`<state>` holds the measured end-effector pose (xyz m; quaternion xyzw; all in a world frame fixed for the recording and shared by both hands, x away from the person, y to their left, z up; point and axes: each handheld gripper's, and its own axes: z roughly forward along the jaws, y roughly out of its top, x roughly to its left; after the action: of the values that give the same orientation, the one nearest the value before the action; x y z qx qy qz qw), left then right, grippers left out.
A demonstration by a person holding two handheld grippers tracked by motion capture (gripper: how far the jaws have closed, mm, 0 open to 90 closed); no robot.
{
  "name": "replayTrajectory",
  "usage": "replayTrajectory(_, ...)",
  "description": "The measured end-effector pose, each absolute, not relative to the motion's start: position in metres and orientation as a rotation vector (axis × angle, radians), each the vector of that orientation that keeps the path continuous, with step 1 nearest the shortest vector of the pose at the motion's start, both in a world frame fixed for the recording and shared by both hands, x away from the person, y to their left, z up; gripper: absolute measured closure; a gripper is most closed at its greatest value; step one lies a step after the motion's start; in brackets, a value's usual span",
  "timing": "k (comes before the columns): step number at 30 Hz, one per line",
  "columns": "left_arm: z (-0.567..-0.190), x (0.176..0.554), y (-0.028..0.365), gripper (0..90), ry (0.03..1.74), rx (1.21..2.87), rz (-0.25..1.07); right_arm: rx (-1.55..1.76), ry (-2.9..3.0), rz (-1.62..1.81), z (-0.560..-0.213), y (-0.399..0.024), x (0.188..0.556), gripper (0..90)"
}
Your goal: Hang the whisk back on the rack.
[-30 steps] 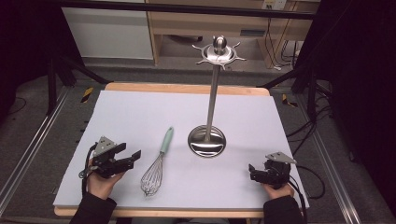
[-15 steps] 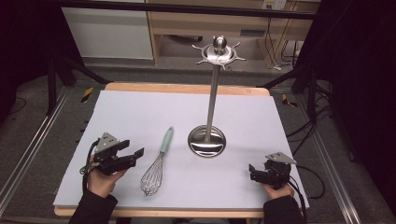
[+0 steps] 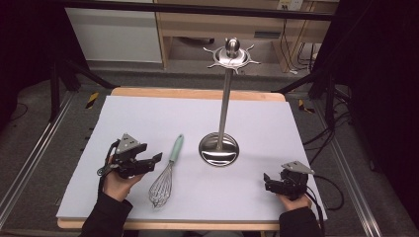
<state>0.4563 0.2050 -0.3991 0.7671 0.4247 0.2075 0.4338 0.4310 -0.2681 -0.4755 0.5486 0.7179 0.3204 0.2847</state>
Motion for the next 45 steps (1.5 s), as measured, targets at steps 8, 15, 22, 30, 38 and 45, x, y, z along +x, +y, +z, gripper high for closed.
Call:
replayTrajectory(8, -0.397, 0.464, 0.190, 33.7, 1.058, 1.962, 0.493, 1.464, 1.922, 0.861, -0.475, -0.267, 0.431, 7.6)
replayTrajectory(15, -0.398, 0.471, 0.179, 34.0, 1.054, 1.987, 0.488, 1.458, 1.924, 0.873, -0.474, -0.267, 0.431, 7.5)
replayTrajectory(22, -0.398, 0.477, 0.172, 34.8, 1.068, 2.033, 0.485, 1.458, 1.919, 0.855, -0.474, -0.266, 0.431, 7.6)
replayTrajectory(30, -0.401, 0.480, 0.170, 37.2, 1.094, 2.063, 0.480, 1.454, 1.922, 0.856, -0.474, -0.266, 0.431, 7.5)
replayTrajectory(38, -0.405, 0.484, 0.164, 38.3, 1.095, 2.112, 0.463, 1.452, 1.921, 0.858, -0.474, -0.266, 0.431, 7.6)
replayTrajectory(45, -0.411, 0.491, 0.156, 38.4, 1.104, 2.126, 0.468, 1.453, 1.924, 0.861, -0.474, -0.265, 0.431, 7.6)
